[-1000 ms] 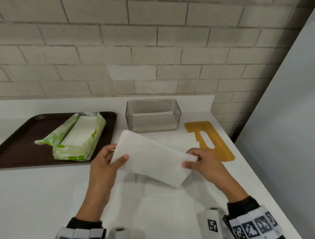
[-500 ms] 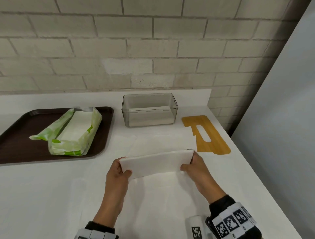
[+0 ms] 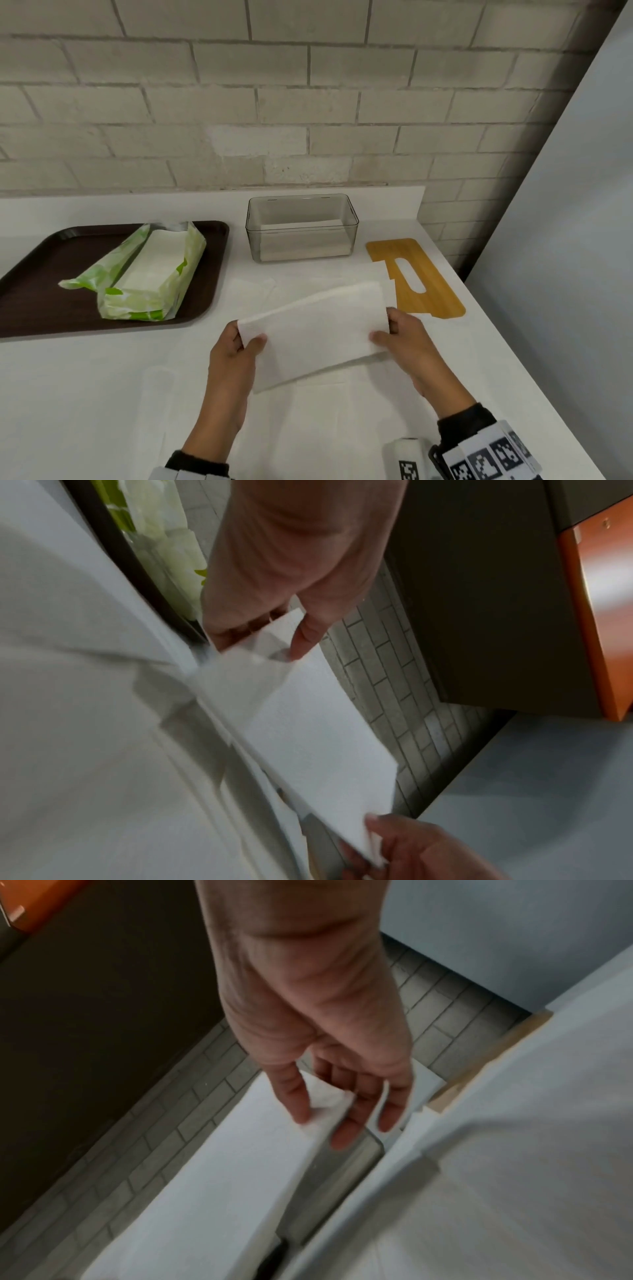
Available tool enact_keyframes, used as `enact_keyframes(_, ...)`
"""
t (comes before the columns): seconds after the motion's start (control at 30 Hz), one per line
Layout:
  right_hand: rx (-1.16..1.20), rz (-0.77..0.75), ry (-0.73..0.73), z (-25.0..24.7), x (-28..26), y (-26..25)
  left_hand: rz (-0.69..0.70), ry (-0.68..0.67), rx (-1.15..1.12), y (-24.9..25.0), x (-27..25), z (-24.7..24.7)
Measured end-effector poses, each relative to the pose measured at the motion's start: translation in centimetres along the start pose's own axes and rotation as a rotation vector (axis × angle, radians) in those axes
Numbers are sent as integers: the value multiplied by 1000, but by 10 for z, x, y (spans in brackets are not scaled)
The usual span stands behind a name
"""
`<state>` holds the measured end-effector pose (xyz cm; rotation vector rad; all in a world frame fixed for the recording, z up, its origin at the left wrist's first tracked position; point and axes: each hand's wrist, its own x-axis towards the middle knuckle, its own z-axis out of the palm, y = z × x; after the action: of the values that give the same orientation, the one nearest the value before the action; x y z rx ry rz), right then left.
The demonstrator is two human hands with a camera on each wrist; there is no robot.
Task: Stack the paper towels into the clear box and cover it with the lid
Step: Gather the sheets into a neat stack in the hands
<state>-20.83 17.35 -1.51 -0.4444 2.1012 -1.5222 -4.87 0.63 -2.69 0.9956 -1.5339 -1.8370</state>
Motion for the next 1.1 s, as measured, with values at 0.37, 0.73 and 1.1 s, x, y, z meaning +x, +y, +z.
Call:
enact_keyframes(0.37,437,-436,-104,21,-5,-92,319,-232,247,43,-14,27)
enact_keyframes(0.73,177,-404,35,49,-2,-64,447,-108,99,45,-5,51)
enact_keyframes(1.1,-40,-199,-99,54,15,-44,325,43,180,33,8,43)
